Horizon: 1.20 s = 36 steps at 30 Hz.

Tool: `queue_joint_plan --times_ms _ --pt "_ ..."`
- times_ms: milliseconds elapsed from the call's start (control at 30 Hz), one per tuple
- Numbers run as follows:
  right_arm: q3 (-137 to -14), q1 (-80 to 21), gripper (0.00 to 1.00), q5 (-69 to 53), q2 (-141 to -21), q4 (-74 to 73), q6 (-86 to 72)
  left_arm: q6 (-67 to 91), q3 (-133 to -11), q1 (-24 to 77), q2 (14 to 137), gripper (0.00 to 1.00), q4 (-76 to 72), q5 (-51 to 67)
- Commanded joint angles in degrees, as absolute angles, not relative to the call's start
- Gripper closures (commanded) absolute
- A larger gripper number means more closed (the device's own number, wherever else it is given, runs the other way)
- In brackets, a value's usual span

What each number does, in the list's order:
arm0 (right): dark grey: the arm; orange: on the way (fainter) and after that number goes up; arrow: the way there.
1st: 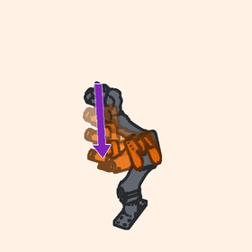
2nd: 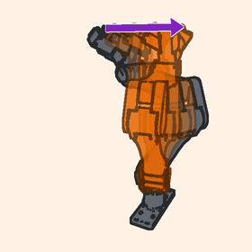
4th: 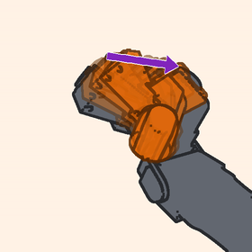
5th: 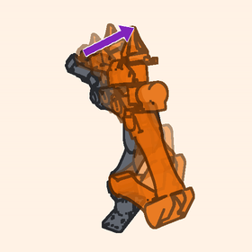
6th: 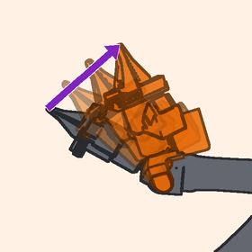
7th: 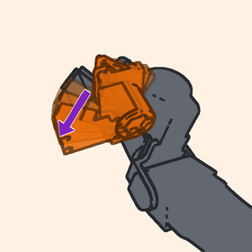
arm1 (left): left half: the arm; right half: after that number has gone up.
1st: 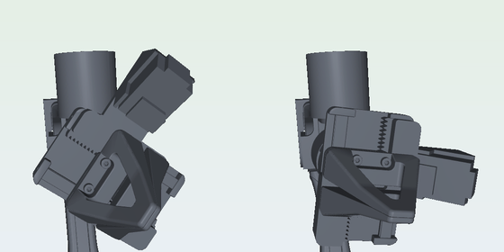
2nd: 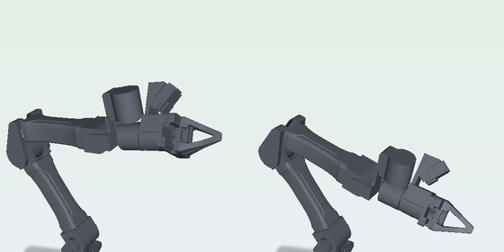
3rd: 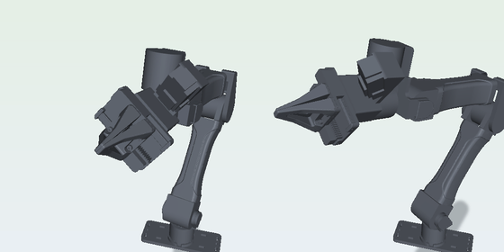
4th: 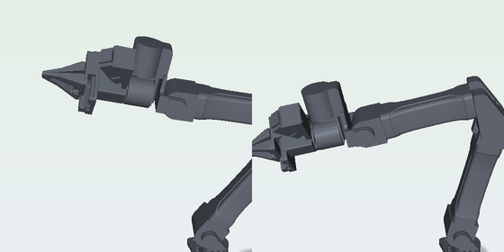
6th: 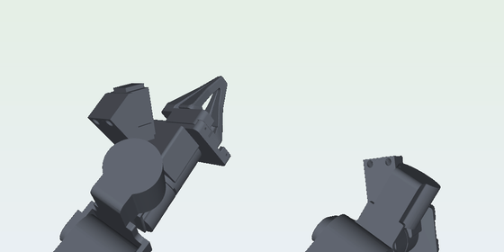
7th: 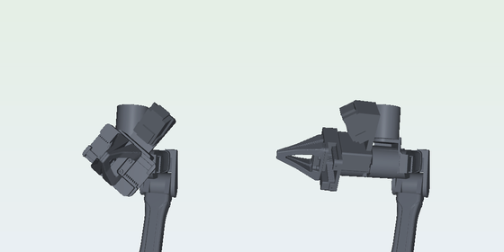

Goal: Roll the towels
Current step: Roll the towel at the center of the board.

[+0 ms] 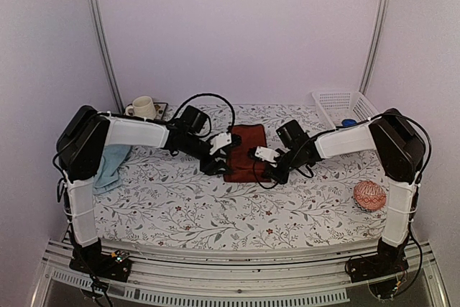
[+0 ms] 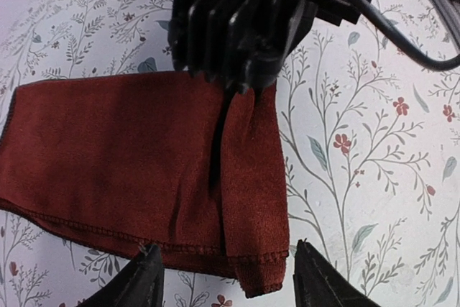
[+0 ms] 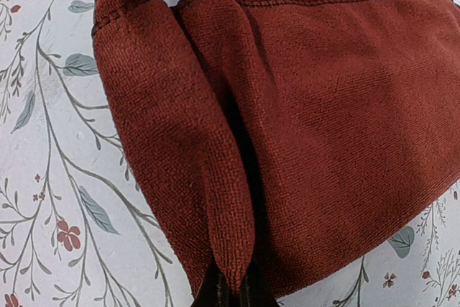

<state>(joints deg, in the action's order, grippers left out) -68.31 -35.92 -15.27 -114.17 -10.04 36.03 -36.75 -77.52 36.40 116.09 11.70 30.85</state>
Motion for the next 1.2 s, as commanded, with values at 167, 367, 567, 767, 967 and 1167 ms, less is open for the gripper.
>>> queue_joint_plan --times_ms 167,367,567,767,967,1167 --pt "-70.73 -33.94 0.98 -17.0 -116.33 -15.3 32.78 -33.22 -78.73 39.29 117.24 0.42 9.72 29.95" --pt "-71.0 -33.51 0.98 -16.77 -116.7 -15.8 32.05 -32.86 -78.41 40.43 118.9 0.46 8.05 23.41" --pt "-71.28 -33.4 0.98 -16.21 -117.34 -16.35 31.66 -34.76 -74.84 40.25 118.66 0.54 5.18 18.13" --pt "-71.63 -33.27 0.98 -15.87 -117.77 -16.68 31.55 -34.24 -73.99 40.08 120.32 0.65 2.96 14.56" --pt "-71.81 -33.14 0.98 -15.15 -118.49 -17.37 31.16 -34.33 -71.77 40.16 120.84 0.72 -0.41 8.44" --pt "-73.02 -33.03 0.98 -15.45 -119.68 -18.95 30.44 -34.28 -71.44 40.25 120.58 0.72 -2.81 1.81"
